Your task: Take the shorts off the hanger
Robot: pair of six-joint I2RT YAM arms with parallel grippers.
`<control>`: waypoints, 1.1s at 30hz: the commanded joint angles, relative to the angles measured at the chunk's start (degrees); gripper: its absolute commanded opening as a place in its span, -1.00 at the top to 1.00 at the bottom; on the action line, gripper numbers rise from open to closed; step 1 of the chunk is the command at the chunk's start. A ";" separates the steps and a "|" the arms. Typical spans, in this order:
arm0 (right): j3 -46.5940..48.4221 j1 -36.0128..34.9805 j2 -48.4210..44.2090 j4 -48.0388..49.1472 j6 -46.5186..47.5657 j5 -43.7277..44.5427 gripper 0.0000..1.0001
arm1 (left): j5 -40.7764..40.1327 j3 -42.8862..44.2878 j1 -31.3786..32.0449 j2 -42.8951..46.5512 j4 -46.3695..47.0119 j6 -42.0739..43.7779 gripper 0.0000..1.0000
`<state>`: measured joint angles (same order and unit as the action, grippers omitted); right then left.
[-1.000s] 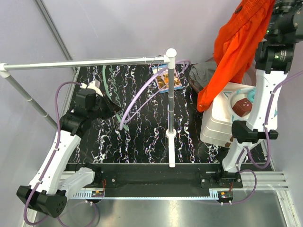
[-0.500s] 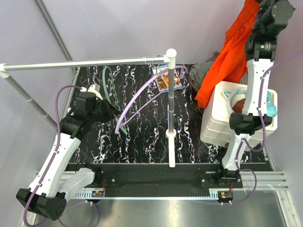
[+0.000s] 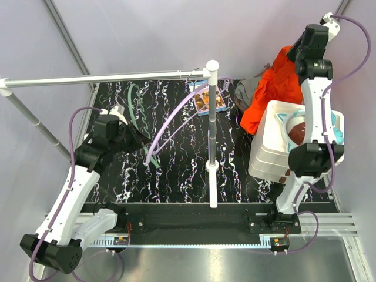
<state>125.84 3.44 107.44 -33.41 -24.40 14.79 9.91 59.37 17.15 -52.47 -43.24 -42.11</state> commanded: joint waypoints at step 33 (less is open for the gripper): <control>-8.77 -25.42 2.86 -37.00 5.51 8.24 -0.95 | 4.24 -1.01 0.17 4.30 4.04 0.36 1.00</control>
<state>118.52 -21.96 108.79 -73.08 -19.84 18.50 12.86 58.48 17.15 -50.15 -43.35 -42.59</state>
